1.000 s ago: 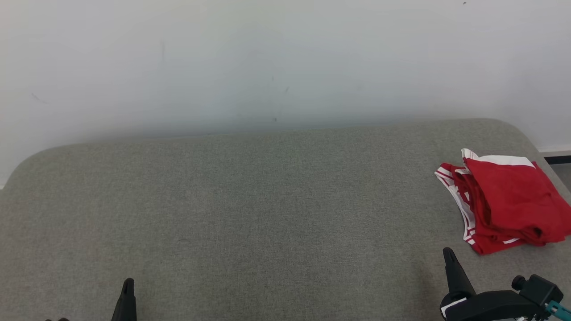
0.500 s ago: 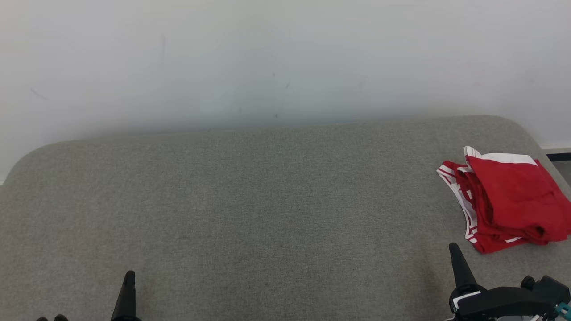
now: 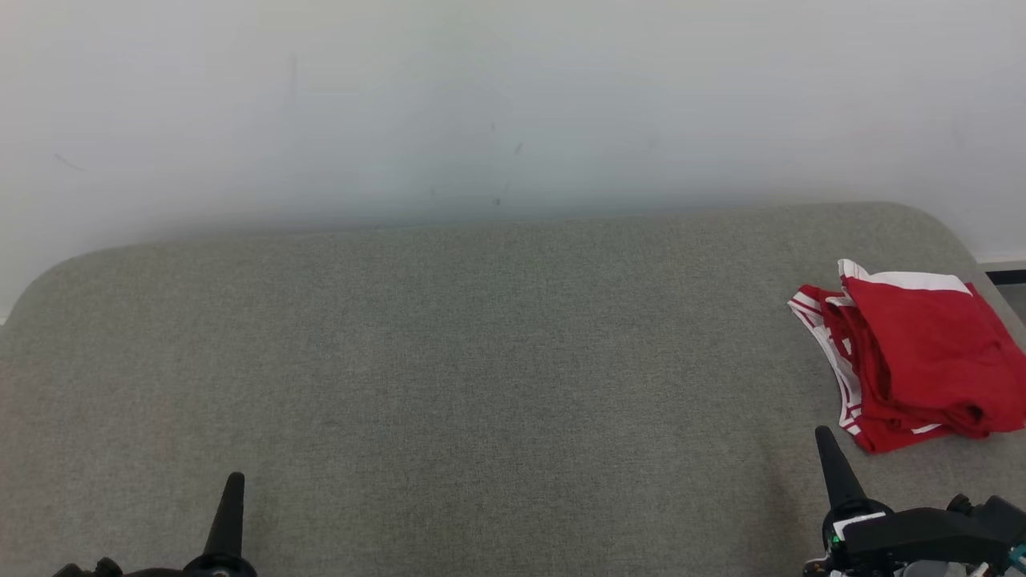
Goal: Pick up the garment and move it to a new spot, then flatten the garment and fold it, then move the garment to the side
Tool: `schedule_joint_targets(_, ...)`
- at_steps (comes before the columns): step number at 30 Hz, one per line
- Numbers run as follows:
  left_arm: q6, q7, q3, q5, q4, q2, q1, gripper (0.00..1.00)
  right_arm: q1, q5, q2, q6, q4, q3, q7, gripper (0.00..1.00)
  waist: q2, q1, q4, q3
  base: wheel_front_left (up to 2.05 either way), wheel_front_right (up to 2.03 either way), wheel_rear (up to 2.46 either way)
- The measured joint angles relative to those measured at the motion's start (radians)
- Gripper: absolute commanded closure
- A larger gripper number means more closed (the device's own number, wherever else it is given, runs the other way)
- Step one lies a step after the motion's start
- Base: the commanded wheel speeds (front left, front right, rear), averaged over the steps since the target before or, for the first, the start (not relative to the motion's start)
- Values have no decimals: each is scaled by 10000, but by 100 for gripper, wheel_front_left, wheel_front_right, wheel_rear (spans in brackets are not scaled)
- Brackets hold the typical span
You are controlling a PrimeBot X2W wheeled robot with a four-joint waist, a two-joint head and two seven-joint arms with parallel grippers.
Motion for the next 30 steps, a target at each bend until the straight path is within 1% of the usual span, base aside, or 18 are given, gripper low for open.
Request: schedule_joint_targets(30, -153, 698, 58, -2665, -15, 19, -426, 100, -198, 2566, -2, -2, -184, -362, 441, 100, 0, 0, 62, 257, 0, 0, 0)
